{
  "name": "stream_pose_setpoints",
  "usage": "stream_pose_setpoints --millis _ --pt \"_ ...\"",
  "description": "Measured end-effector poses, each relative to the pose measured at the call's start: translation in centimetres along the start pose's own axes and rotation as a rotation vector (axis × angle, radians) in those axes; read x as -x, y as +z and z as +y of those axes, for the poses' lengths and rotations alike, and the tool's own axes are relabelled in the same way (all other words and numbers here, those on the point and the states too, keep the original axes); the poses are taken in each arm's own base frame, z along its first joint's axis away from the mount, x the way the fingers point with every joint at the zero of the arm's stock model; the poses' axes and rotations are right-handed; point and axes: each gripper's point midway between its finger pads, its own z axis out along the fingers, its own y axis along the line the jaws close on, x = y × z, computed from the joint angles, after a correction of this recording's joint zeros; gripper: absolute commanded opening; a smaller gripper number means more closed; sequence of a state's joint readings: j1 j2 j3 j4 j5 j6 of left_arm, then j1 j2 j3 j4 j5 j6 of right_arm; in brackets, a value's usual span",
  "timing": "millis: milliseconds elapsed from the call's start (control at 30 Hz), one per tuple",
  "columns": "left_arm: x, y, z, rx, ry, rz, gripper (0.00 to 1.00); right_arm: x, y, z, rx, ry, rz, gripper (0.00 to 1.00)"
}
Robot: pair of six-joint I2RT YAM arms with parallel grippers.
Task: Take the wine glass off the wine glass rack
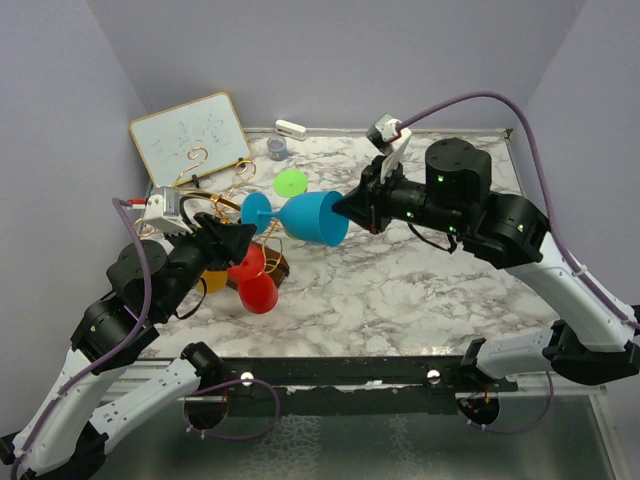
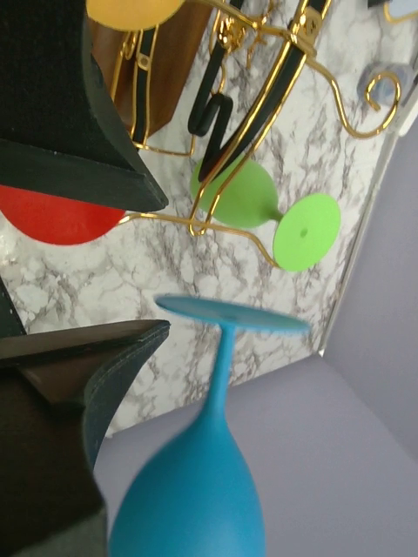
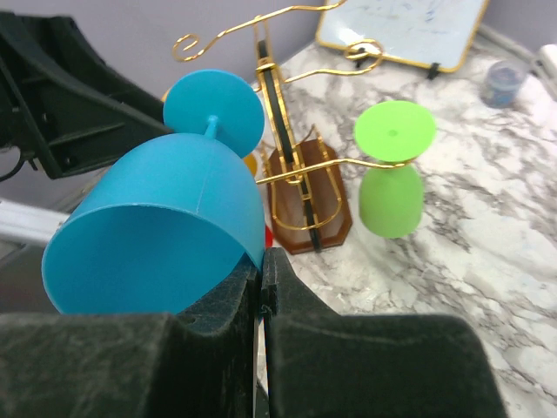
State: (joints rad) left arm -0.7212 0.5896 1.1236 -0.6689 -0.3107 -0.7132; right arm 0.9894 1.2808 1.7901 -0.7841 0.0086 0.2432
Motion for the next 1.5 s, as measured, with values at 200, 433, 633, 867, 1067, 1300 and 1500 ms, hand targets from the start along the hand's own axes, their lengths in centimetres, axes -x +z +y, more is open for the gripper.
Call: stream_pose_setpoints --millis 200,433,633,867,1067,1300,1500 --pt "0.1 -0.2 1.6 0.071 0.007 -0.024 0.58 3.5 -4.1 -5.0 -0.290 0.002 -0.156 0.02" --pt "0.2 -0.4 1.8 0.066 0.002 -0.038 0.57 5.7 -4.8 -14.4 -0.668 -0.015 -0.192 0.02" --pt "-0.1 0.4 1.4 0.062 0.025 -0.018 0.55 1.0 -1.5 -29.5 -0.863 0.141 0.014 0.01" --pt "-0.2 3.0 0.5 0.119 0.122 0.074 0.55 -11.4 3.4 -34.0 -0.857 0.437 0.374 0.01" --pt "-1.4 5.3 0.5 0.173 0.187 0.159 0.59 -14.6 2.5 -31.1 -0.826 0.553 0.467 0.01" --pt "-2.9 7.8 1.4 0.260 0.260 0.246 0.61 -15.8 -1.5 -29.1 -0.889 0.569 0.465 0.01" --pt "-2.8 8.4 2.6 0.322 0.303 0.239 0.62 -19.3 -4.1 -29.4 -0.995 0.548 0.539 0.01"
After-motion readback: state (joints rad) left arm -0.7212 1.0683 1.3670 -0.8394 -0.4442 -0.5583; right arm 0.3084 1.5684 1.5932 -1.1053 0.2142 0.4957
